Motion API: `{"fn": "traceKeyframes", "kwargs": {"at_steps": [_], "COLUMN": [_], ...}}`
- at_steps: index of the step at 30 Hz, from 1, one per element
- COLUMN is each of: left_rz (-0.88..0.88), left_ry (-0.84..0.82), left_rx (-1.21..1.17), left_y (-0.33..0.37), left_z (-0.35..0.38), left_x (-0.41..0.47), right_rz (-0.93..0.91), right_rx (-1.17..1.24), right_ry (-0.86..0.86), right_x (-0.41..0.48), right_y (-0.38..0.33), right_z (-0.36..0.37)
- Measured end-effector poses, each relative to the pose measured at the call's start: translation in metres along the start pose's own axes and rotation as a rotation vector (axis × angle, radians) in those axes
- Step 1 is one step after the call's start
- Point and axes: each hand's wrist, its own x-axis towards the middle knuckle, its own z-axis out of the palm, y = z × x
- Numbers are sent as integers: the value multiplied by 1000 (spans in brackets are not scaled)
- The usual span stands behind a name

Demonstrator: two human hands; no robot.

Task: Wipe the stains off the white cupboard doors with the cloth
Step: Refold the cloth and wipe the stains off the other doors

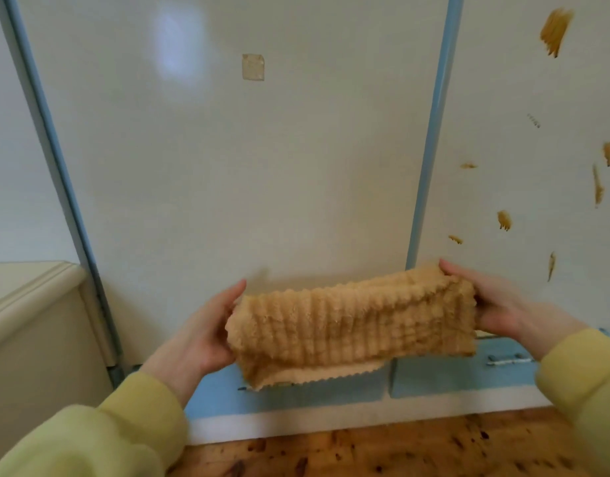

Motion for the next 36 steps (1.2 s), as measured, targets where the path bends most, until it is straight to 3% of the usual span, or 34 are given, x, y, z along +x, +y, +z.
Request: {"fn": "traceKeyframes", "kwargs": {"at_steps": [3, 8, 15, 21, 25, 28, 32, 36], "left_rz": [247, 533, 641, 771, 793, 764, 690, 536], "left_ry": [-24, 70, 78, 394, 528, 540, 444, 237], "left_rx": [187, 431, 615, 859, 964, 951, 835, 656], "left_y": [7, 15, 20, 25, 26, 25, 26, 26], "left_z": [-3, -12, -17, -30, -26, -25, -29, -28], "left_x": [1, 1, -1, 5, 3, 3, 6, 2], "right_rz": [-185, -290, -346, -382, -412, -391, -406, -415], "right_rx": [-197, -316, -410, -548, -548, -498, -466, -495], "right_ry": [-53, -64, -109, 7, 110, 124, 129, 146], "right_x": [-2, -5, -3, -5, 2, 3, 2, -1], "right_y": [-8, -13, -12, -8, 0, 2, 4, 5], "right_z": [-7, -16, -17, -12, -8, -4, -2, -5]}}
